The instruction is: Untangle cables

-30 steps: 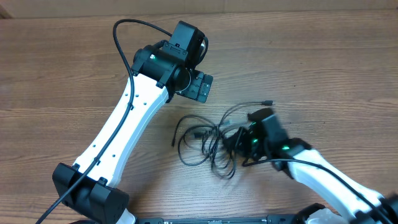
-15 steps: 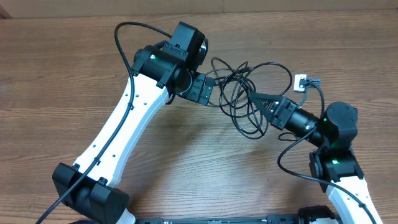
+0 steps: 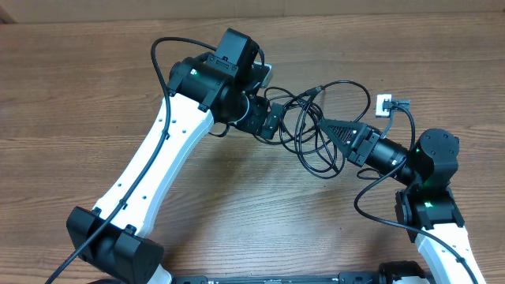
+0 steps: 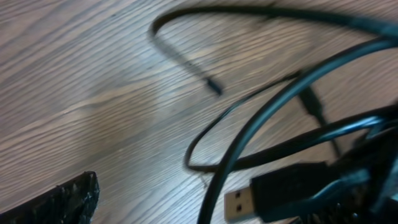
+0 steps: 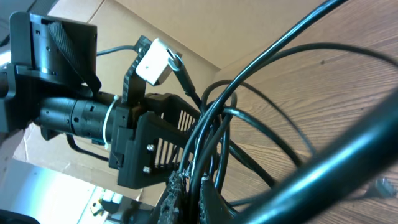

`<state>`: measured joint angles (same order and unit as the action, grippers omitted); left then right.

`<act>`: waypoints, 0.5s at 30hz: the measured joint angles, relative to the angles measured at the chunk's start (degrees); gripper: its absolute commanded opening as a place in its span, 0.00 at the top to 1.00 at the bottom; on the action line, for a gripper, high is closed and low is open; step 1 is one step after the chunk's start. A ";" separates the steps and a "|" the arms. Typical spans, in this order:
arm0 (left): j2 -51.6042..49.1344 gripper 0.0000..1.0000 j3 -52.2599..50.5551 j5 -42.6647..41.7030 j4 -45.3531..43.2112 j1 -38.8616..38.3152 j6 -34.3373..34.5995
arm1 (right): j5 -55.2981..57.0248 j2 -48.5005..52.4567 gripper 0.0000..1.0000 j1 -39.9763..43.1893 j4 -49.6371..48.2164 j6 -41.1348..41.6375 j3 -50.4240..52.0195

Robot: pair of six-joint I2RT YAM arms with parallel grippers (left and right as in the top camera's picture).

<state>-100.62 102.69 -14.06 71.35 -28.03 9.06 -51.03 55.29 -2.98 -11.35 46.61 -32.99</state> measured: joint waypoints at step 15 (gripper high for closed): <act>0.00 0.00 0.00 -10.01 -5.42 0.02 4.39 | -0.09 0.50 0.96 0.44 4.94 -6.43 0.00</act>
<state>-100.62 102.69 -24.08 65.93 -28.01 13.45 -51.11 55.79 -2.55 -6.42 40.18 -32.99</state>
